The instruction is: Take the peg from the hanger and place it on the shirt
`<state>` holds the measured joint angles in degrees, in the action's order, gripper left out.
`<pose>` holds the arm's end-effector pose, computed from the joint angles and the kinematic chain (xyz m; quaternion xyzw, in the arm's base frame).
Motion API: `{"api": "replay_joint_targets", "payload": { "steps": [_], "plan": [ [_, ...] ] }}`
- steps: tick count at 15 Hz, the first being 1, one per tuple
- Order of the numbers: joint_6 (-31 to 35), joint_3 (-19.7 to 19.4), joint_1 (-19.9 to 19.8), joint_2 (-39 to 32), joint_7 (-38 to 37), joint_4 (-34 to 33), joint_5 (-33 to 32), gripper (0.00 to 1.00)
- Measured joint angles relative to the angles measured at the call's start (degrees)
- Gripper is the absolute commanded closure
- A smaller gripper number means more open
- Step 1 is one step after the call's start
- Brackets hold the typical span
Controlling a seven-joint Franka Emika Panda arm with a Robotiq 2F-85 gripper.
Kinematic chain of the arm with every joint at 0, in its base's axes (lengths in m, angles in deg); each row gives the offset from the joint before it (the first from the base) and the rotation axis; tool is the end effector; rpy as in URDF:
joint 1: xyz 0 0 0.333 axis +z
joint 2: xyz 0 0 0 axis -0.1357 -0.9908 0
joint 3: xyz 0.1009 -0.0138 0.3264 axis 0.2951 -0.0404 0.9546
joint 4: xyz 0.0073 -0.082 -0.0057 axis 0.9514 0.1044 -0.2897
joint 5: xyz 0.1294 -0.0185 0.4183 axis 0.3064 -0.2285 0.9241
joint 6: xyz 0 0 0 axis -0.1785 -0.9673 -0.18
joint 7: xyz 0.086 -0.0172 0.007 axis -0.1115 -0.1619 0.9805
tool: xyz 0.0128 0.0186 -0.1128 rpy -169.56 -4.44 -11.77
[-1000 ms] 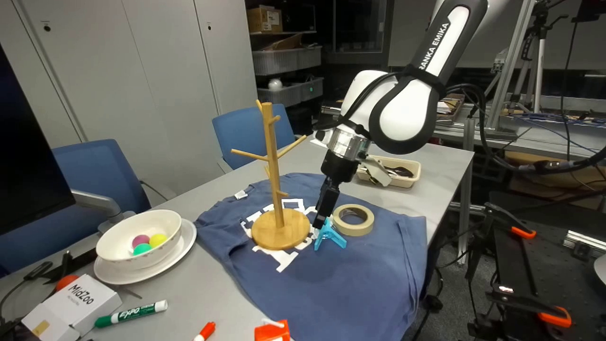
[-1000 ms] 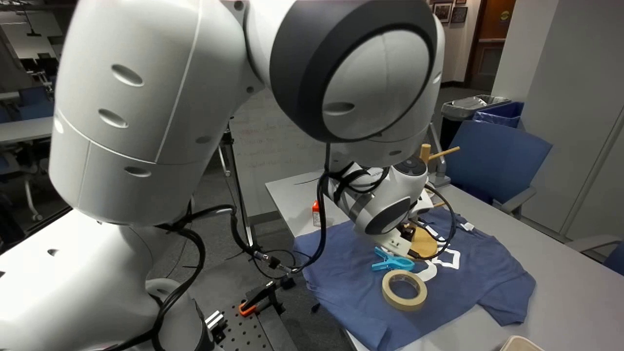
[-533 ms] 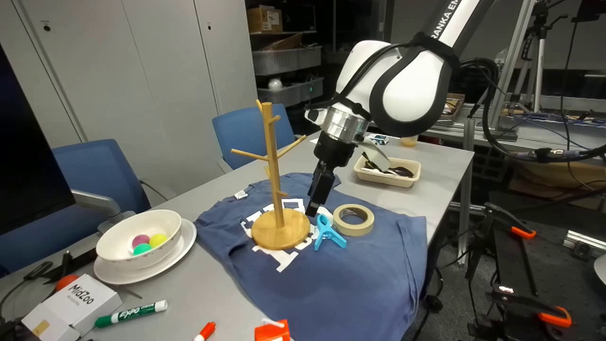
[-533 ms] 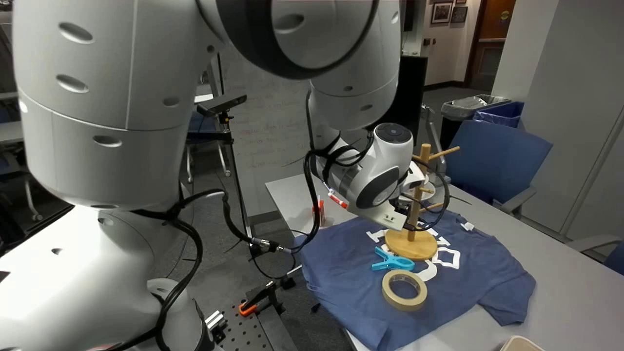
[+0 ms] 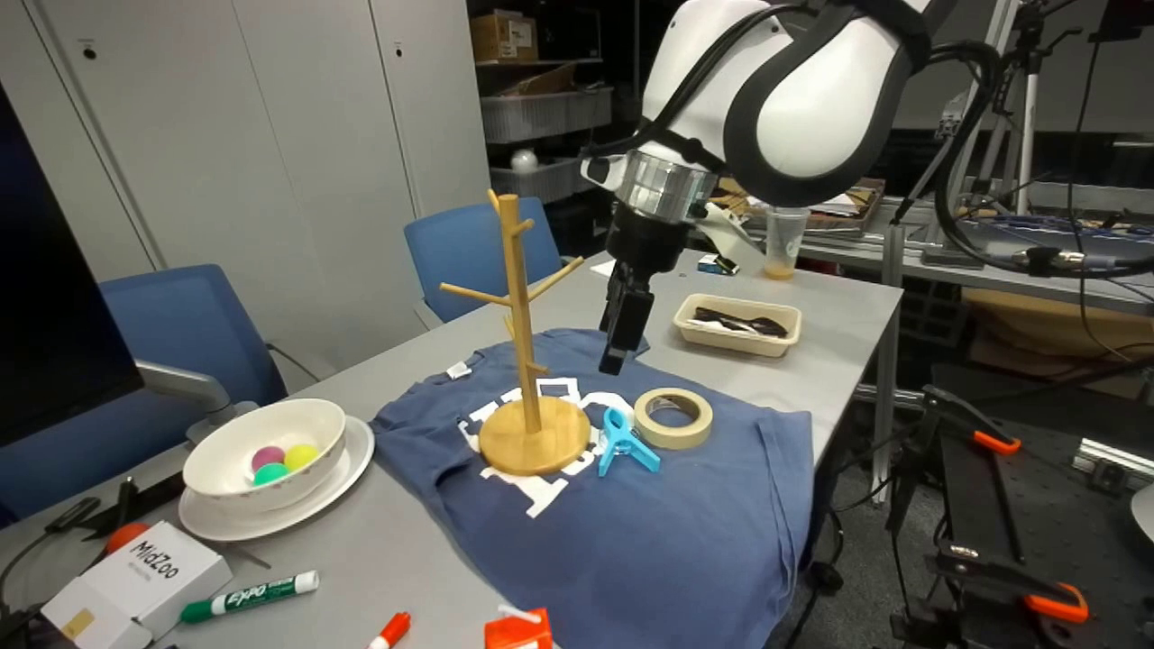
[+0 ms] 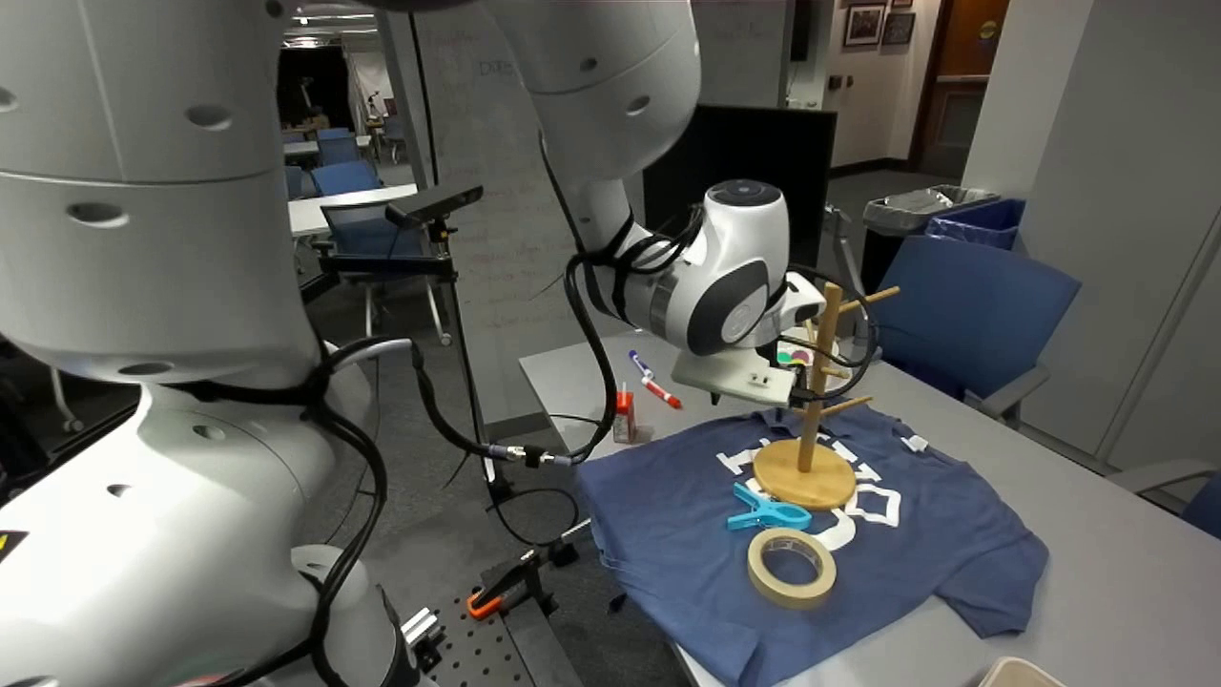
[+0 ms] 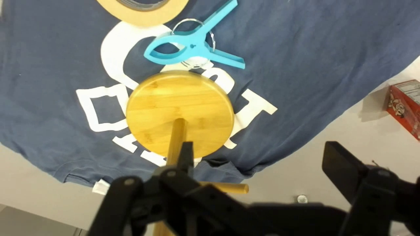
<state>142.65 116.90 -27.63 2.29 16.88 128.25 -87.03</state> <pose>0.5447 0.0648 0.2336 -0.9580 -0.2391 -0.1542 0.0366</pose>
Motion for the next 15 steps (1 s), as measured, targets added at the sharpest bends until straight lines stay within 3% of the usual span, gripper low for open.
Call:
{"api": "replay_joint_targets", "payload": {
  "steps": [6, 7, 11, 15],
  "plan": [
    [-8.83, 0.75, 0.51, 9.09, -1.82, 0.44, 0.09, 0.0],
    [-9.94, -1.17, 2.77, 10.31, -1.89, 0.34, 0.99, 0.0],
    [-13.89, -15.92, 19.38, 14.12, -2.19, -0.32, 3.58, 0.0],
    [-16.65, -24.56, 29.07, 16.17, -3.68, -1.09, 3.6, 0.0]
  ]
}}
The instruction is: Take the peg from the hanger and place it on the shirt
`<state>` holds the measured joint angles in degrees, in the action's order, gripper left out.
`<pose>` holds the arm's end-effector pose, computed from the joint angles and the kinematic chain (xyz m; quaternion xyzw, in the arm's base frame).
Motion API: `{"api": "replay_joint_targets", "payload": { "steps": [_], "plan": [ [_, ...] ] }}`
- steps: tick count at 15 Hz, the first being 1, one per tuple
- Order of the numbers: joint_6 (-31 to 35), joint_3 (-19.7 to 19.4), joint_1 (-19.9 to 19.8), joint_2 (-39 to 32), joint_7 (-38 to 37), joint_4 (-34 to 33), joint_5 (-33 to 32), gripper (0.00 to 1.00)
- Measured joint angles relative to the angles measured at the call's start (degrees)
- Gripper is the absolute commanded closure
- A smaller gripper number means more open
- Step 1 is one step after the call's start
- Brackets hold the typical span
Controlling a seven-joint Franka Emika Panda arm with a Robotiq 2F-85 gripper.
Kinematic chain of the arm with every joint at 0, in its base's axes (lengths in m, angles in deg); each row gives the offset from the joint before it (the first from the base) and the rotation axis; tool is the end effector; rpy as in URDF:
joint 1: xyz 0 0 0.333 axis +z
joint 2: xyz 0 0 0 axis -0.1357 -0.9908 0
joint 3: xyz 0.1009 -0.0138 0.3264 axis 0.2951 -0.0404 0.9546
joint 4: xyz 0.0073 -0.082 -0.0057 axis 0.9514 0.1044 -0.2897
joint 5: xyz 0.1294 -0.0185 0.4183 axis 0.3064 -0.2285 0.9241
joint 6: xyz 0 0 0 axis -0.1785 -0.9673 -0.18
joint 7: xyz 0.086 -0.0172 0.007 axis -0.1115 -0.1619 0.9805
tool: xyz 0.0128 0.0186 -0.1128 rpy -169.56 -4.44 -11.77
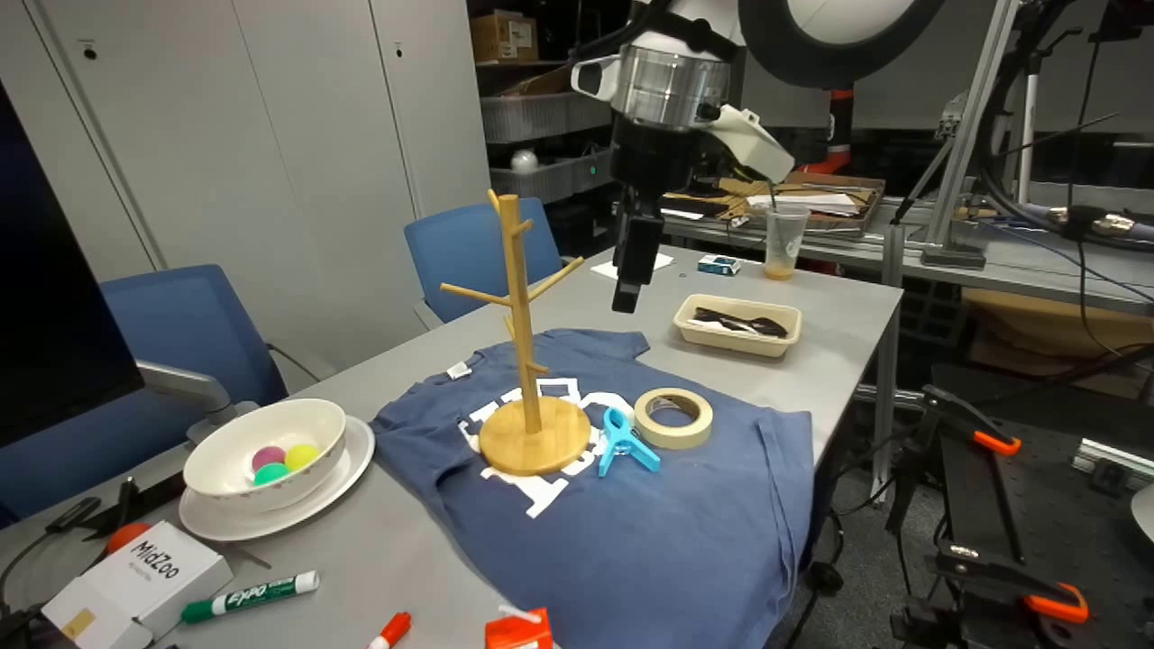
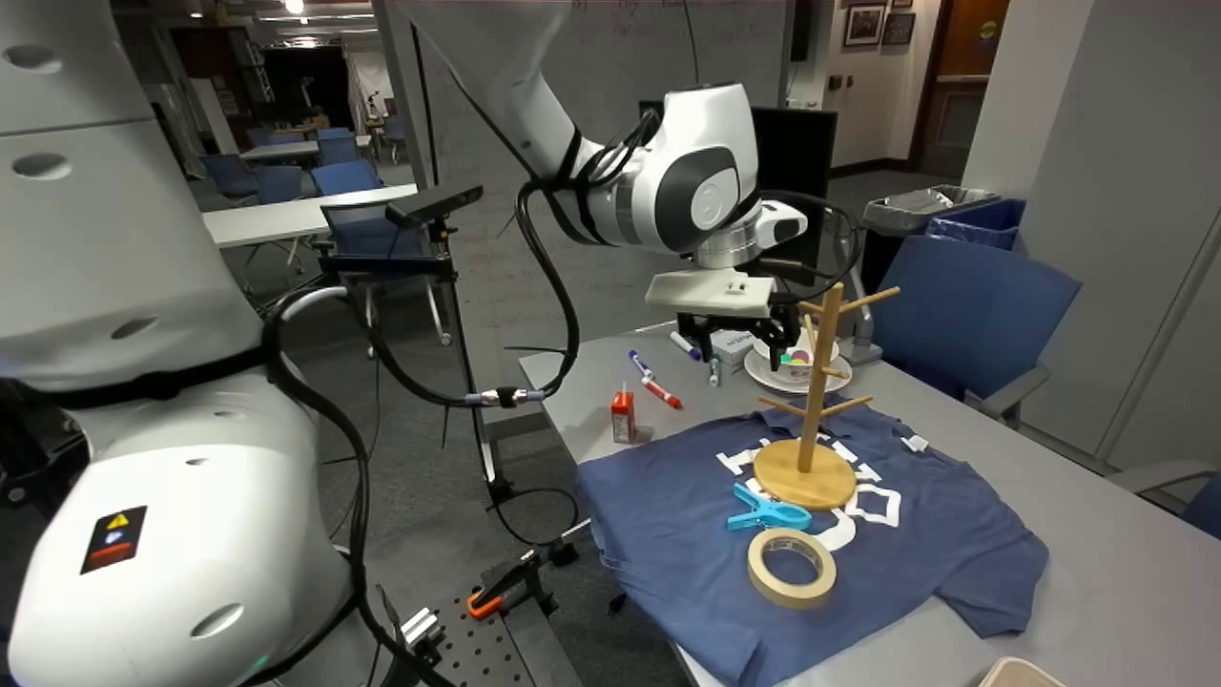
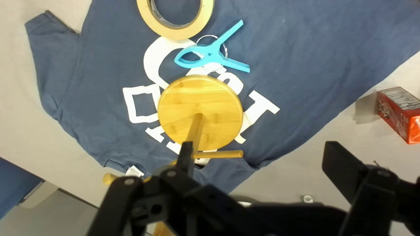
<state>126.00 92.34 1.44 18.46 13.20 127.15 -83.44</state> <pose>0.5347 0.0909 0.3267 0.9647 0.2326 0.1174 0.0373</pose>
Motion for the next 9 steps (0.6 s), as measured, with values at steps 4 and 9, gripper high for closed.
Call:
{"api": "replay_joint_targets", "payload": {
  "steps": [4, 9],
  "plan": [
    [-1.27, -4.23, 4.46, 1.4, -0.74, -0.47, 0.0, 0.0],
    [-1.31, -6.47, 6.7, 2.72, -1.7, -0.64, 0.0, 0.0]
  ]
}}
